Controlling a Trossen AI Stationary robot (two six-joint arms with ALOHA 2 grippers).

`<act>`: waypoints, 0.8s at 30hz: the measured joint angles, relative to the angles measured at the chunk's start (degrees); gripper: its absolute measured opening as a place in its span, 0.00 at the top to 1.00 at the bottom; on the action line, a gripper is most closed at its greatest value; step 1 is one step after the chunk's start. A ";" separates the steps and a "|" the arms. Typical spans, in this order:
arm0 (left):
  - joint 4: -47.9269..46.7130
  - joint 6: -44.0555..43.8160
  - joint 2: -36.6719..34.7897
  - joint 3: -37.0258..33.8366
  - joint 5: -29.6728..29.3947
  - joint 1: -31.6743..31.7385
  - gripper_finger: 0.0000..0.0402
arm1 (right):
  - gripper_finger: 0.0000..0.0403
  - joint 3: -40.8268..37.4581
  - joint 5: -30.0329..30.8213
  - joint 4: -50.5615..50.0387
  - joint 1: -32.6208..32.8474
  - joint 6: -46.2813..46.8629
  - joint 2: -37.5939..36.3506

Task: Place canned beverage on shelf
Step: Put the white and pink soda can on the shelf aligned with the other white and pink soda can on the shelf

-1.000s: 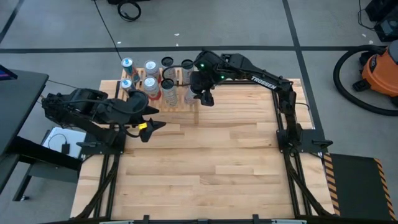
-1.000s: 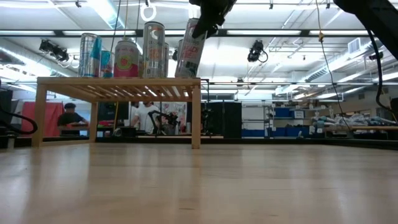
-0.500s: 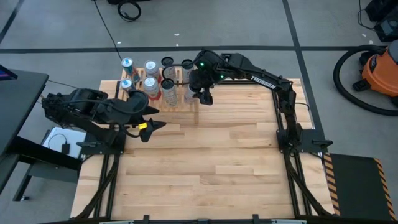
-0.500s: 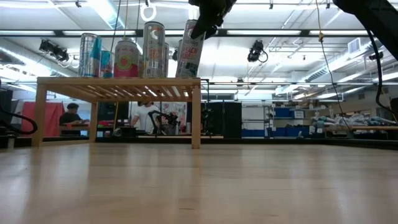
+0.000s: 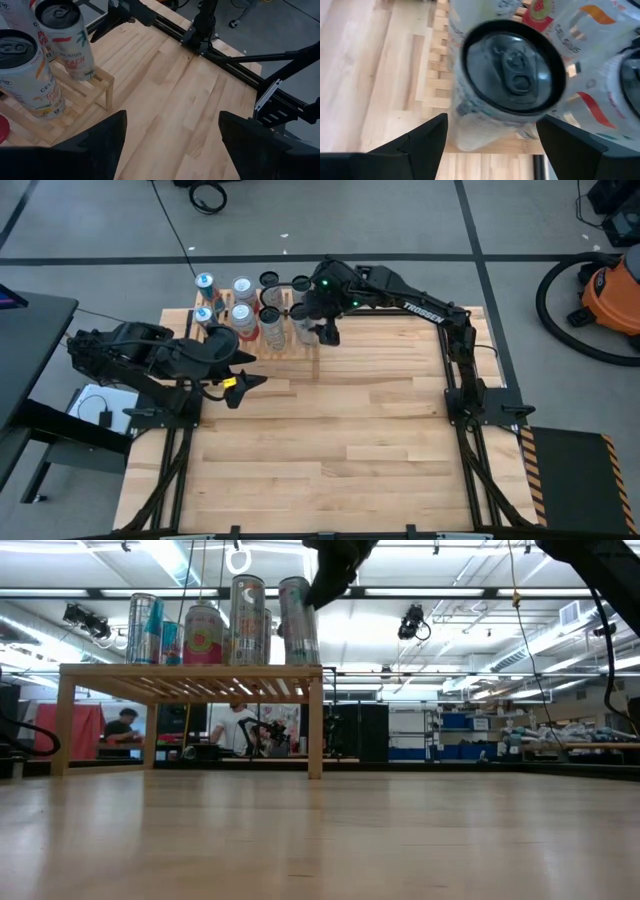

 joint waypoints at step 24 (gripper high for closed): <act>-0.02 2.07 0.00 0.00 0.02 0.00 0.21 | 0.22 -0.04 4.71 0.01 -0.42 7.87 -4.19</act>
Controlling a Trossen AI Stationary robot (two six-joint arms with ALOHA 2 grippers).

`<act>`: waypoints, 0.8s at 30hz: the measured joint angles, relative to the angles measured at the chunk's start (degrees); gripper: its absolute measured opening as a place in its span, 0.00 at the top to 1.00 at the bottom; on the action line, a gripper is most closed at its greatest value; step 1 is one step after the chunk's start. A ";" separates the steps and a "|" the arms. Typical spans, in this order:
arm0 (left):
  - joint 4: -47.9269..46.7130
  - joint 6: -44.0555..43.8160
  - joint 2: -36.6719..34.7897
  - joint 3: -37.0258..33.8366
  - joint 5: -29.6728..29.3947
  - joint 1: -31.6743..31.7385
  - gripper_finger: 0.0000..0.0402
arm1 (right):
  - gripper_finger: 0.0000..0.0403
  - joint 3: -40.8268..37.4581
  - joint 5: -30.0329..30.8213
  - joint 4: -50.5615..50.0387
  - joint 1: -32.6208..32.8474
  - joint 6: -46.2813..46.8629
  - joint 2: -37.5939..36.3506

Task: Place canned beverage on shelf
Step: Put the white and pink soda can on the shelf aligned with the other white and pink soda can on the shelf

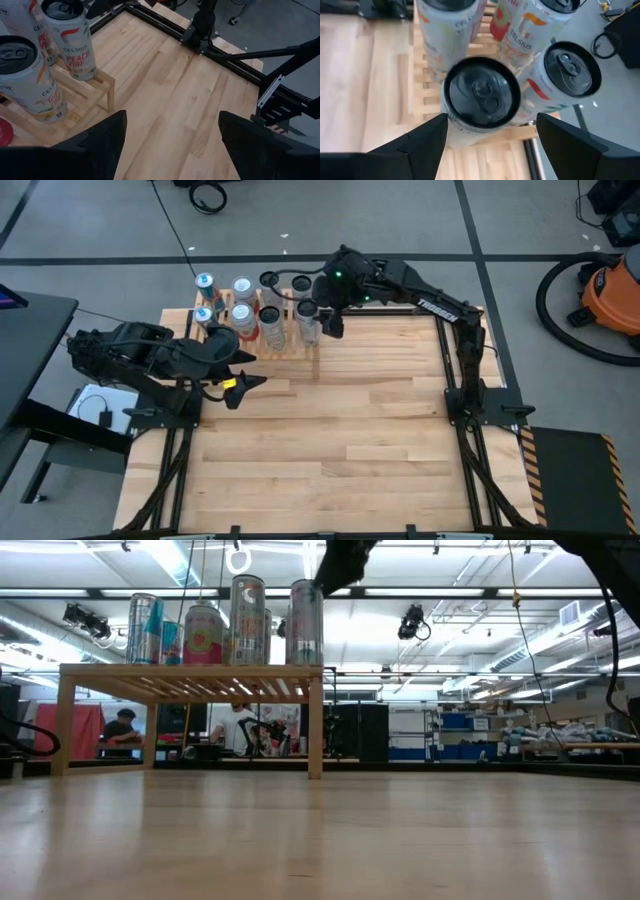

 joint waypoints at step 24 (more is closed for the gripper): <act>-0.26 0.33 0.00 0.00 0.01 -0.02 0.21 | 0.22 0.00 0.90 -0.85 0.44 8.50 -0.07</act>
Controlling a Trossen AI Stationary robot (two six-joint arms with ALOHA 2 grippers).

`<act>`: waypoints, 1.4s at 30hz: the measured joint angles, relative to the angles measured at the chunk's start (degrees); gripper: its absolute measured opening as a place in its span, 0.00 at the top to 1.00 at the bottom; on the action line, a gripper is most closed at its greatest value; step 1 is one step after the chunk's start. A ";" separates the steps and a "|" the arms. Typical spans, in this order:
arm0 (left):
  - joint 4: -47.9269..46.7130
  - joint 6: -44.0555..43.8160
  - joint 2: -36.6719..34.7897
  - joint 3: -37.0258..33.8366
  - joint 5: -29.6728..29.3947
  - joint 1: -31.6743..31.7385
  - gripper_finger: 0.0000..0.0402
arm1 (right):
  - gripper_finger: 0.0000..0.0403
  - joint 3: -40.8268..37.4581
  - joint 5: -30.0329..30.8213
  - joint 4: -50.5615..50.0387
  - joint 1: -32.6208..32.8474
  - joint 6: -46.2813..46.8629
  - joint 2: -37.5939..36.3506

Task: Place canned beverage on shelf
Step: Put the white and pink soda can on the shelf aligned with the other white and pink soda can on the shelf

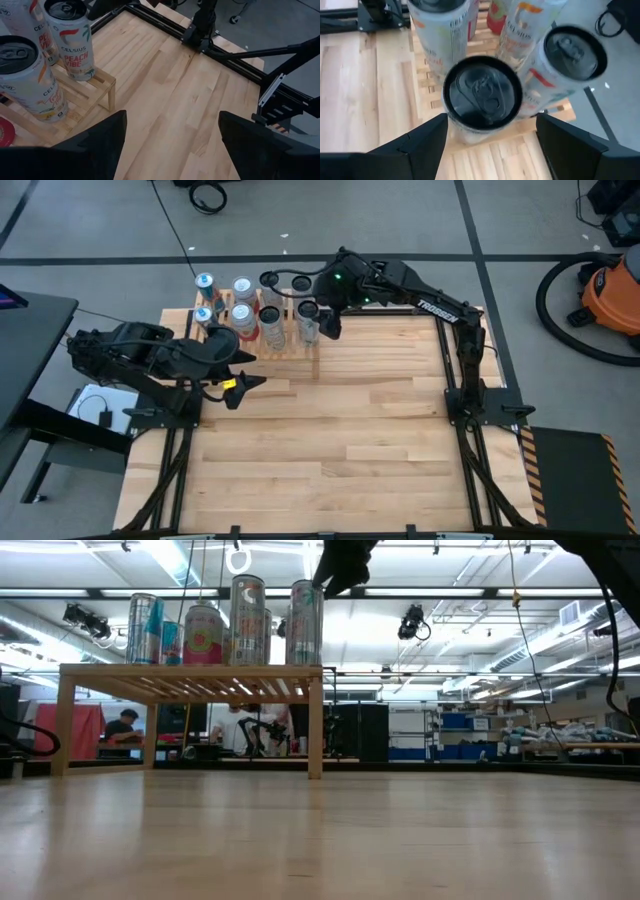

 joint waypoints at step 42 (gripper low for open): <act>-0.44 -0.10 0.00 0.00 0.00 0.00 0.21 | 0.16 0.04 0.46 -3.19 1.70 -4.78 -2.71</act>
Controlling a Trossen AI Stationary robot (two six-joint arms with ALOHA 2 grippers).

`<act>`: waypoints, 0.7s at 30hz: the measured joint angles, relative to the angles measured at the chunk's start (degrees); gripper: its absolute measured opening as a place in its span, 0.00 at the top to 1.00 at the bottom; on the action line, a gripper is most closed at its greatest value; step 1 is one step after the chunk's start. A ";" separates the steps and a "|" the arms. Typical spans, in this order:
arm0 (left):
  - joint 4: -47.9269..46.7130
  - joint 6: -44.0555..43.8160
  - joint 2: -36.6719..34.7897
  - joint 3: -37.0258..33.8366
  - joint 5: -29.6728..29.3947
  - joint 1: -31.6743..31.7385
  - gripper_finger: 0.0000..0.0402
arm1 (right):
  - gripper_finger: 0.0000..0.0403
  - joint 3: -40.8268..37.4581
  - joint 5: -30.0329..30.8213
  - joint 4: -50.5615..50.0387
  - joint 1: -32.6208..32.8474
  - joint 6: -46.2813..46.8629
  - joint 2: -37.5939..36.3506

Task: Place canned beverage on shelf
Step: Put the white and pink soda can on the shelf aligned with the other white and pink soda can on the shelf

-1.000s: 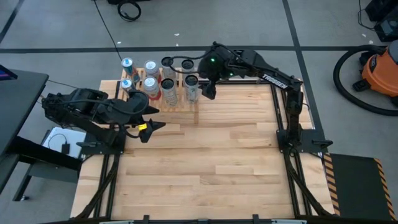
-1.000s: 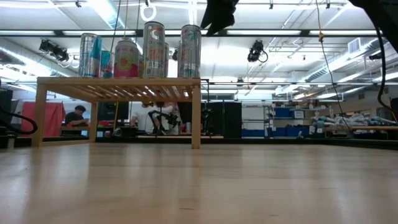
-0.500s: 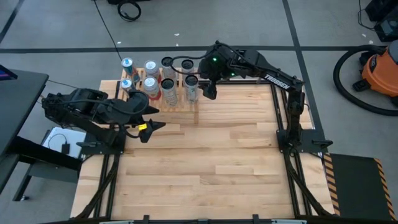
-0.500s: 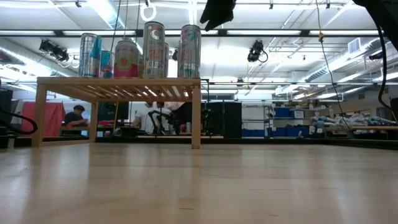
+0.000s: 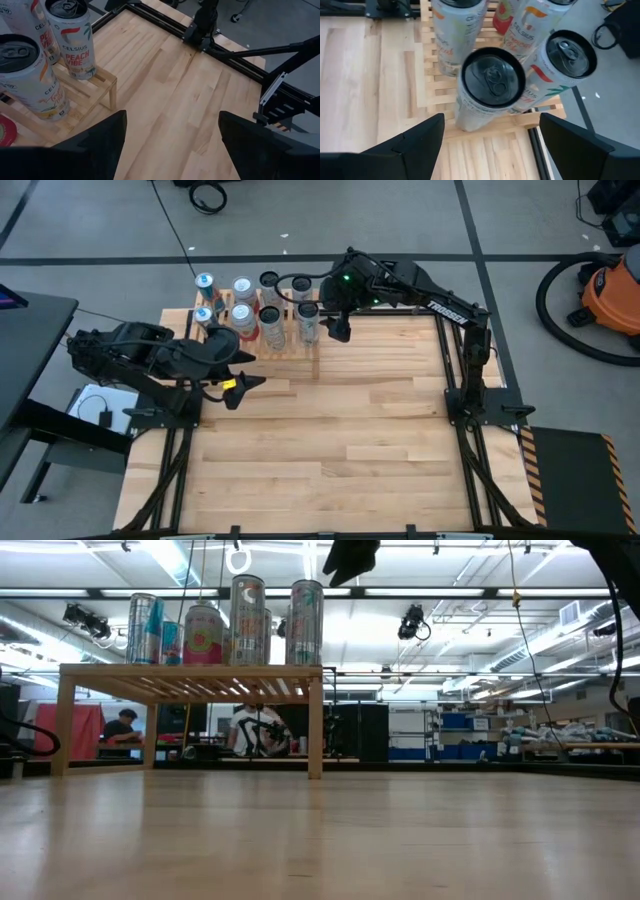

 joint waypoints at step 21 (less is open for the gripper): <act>5.21 10.15 0.00 0.00 -0.07 0.33 0.21 | 0.17 -0.02 -2.41 4.33 0.20 0.29 0.00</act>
